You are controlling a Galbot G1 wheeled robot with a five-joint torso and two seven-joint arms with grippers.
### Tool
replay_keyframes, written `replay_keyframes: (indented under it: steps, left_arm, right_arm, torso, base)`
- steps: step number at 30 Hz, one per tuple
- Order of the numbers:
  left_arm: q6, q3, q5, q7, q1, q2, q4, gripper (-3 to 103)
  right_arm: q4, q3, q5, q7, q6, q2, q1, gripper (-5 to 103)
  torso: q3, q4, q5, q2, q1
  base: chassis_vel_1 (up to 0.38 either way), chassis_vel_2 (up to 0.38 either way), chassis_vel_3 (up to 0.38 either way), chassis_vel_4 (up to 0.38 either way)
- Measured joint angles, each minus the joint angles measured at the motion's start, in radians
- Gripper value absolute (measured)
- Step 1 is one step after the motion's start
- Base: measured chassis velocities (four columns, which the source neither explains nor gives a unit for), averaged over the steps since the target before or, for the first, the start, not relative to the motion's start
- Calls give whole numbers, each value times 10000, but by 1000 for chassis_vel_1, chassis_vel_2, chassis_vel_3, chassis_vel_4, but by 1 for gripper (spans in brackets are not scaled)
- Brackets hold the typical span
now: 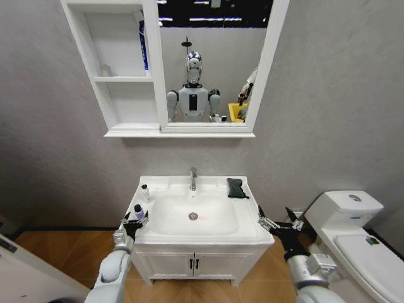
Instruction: Move facial cleanser and shampoo from washbasin to cabinet, then wipe washbasin with towel.
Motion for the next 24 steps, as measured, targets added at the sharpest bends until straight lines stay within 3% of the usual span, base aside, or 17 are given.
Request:
replay_keyframes:
  steps: [4, 6, 8, 10, 15, 18, 19, 21, 22, 24]
  left_arm:
    - [-58, 12, 9, -45, -97, -29, 114, 72]
    - [-74, 20, 3, -48, -157, -35, 151, 56]
    - [-77, 20, 0, -48, -170, -37, 156, 56]
    - [-82, 16, -3, -49, -176, -41, 157, 44]
    - [-42, -57, 21, -145, -41, -21, -133, 43]
    - [207, -103, 25, -444, 195, 87, -758, 43]
    - [521, -116, -190, -818, 378, 273, -1474, 43]
    - [1154, -142, -858, -1538, 437, 939, -2640, 43]
    - [1154, -142, -858, -1538, 437, 939, -2640, 43]
    - [1838, -160, -1580, -2245, 299, 1670, -3445, 43]
  right_arm:
    - [1, -6, 11, 0, 8, 32, -76, 100]
    - [7, -9, 11, 0, 14, 48, -80, 100]
    - [17, -10, 11, -1, 15, 48, -78, 100]
    - [23, -11, 11, 3, 15, 49, -59, 100]
    - [21, -15, 6, 27, 15, 46, -14, 100]
    - [13, -17, 0, 33, 15, 40, -5, 100]
    - [11, -18, -2, 35, 13, 32, -2, 100]
    - [0, -34, -3, 35, -4, -8, 24, 100]
    - [0, -34, -3, 35, -4, -8, 24, 100]
    - [-10, -53, -5, 36, -21, -13, 67, 100]
  torso:
    - [0, -1, 0, 0, 0]
    - [0, -1, 0, 0, 0]
    - [0, -1, 0, 0, 0]
    - [0, -1, 0, 0, 0]
    - [0, -2, -1, 0, 1]
    - [1, 0, -2, 0, 1]
    - [1, 1, -2, 0, 0]
    - [0, 2, -2, 0, 0]
    - [0, 2, -2, 0, 0]
    - [0, 1, 0, 1, -1]
  base:
    - [0, 0, 0, 0]
    - [0, 0, 0, 0]
    - [0, 0, 0, 0]
    - [0, 0, 0, 0]
    - [0, 0, 0, 0]
    - [0, 0, 0, 0]
    - [0, 0, 0, 0]
    - [0, 0, 0, 0]
    - [0, 0, 0, 0]
    - [0, 0, 0, 0]
